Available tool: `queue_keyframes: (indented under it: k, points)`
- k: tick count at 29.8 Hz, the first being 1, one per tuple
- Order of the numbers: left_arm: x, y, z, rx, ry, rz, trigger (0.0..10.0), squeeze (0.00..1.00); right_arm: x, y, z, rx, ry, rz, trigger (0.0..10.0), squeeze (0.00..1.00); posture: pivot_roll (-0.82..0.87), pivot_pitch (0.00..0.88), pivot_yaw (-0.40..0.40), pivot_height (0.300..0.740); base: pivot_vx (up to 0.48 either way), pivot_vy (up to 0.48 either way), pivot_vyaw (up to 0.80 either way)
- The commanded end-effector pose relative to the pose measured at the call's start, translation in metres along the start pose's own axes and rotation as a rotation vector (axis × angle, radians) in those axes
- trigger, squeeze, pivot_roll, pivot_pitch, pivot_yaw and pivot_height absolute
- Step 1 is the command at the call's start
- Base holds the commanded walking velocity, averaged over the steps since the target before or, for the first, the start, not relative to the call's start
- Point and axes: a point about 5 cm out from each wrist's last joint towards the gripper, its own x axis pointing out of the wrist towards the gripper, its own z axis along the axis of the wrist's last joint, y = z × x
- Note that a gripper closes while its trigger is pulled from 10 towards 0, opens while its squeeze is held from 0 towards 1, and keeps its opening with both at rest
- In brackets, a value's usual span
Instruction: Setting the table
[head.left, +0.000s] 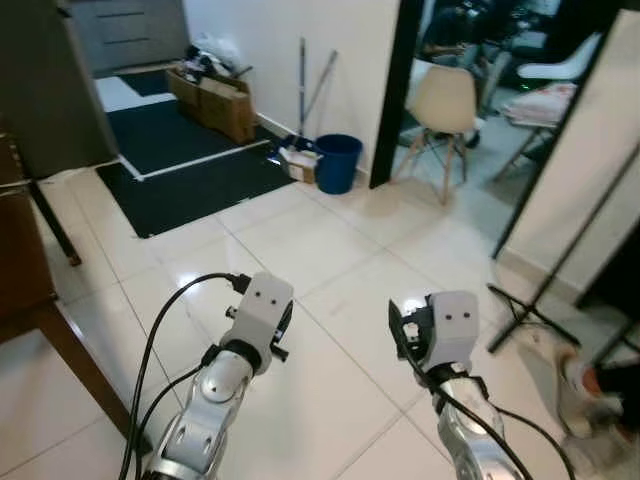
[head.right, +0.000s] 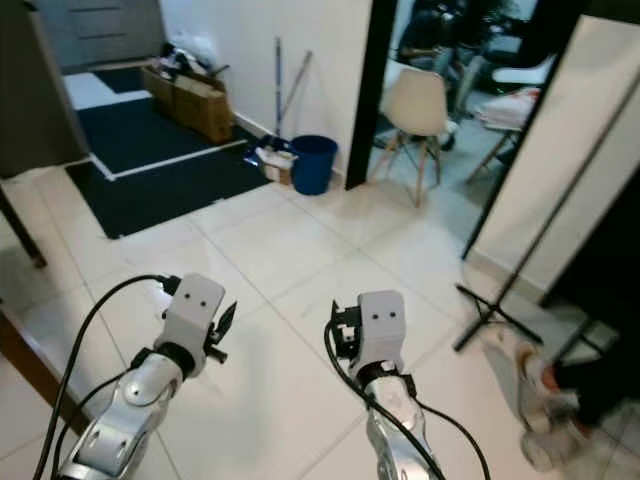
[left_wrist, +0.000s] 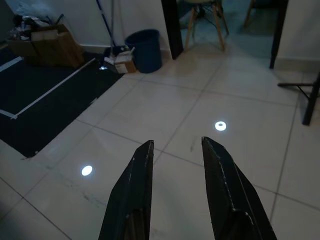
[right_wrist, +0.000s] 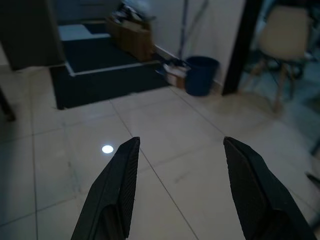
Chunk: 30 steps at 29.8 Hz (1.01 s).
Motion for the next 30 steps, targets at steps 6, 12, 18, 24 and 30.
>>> queue_keyframes:
  k: [6, 12, 18, 24, 30]
  points:
    - [-0.0021, 0.0004, -0.0067, -0.003, 0.025, -0.004, 10.0, 0.0, -0.0019, 0.0059, -0.0043, 0.005, 0.011, 0.022, 10.0, 0.0, 0.02, 0.061, 0.056, 0.74, 0.48, 0.0, 0.36]
    - [-0.0021, 0.0004, -0.0063, -0.003, 0.023, -0.005, 10.0, 0.0, -0.002, 0.0055, -0.0038, 0.009, 0.007, 0.02, 10.0, 0.0, 0.02, 0.062, 0.058, 0.74, 0.48, 0.0, 0.5]
    - [-0.0017, 0.0003, -0.0058, -0.003, 0.022, -0.008, 10.0, 0.0, -0.0024, 0.0029, -0.0035, 0.025, 0.003, 0.002, 10.0, 0.0, 0.02, 0.065, 0.061, 0.74, 0.48, 0.0, 0.0]
    - [-0.0013, 0.0, -0.0049, -0.003, 0.019, -0.012, 10.0, 0.0, -0.0029, -0.0002, -0.0041, 0.056, 0.005, -0.02, 10.0, 0.0, 0.02, 0.068, 0.063, 0.74, 0.48, 0.0, 0.0]
    - [-0.0012, 0.0005, -0.0046, -0.001, 0.018, -0.014, 10.0, 0.0, -0.0027, -0.0014, -0.0041, 0.068, 0.005, -0.031, 10.0, 0.0, 0.02, 0.069, 0.068, 0.74, 0.48, 0.0, 0.0]
